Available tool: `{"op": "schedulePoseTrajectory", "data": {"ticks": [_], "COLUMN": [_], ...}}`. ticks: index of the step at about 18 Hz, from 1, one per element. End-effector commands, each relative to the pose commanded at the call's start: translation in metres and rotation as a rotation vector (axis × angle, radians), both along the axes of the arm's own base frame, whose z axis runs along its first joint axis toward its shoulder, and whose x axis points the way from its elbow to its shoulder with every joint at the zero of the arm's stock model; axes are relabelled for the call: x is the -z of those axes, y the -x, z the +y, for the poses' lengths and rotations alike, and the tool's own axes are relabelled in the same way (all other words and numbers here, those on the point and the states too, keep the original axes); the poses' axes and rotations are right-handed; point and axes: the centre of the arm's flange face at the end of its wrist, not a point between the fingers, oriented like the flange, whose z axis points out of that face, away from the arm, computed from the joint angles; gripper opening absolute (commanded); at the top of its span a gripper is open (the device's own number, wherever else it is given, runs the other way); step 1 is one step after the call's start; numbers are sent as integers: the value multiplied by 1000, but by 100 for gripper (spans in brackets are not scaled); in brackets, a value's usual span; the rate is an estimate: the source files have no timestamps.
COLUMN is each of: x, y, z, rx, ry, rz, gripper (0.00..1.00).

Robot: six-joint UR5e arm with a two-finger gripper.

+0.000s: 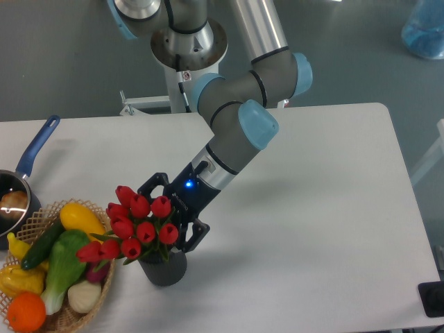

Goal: Pick up the flowers from the vase
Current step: 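Close the gripper on the tulip stems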

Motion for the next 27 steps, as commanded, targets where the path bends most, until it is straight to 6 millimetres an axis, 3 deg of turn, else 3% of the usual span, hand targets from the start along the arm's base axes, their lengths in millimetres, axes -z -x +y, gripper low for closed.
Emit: {"op": "schedulePoseTrajectory", "data": {"ticks": [3,8,13,27], "x": [0,0,-1,-1], "y": [0,0,1,-1], "z": [0,0,-1,-3], "rx": [0,0,-2,8], "ry": [-1,-1,-1,-44], "rz": [-1,-1,1,-49], "gripper": [92,79,52,51]}}
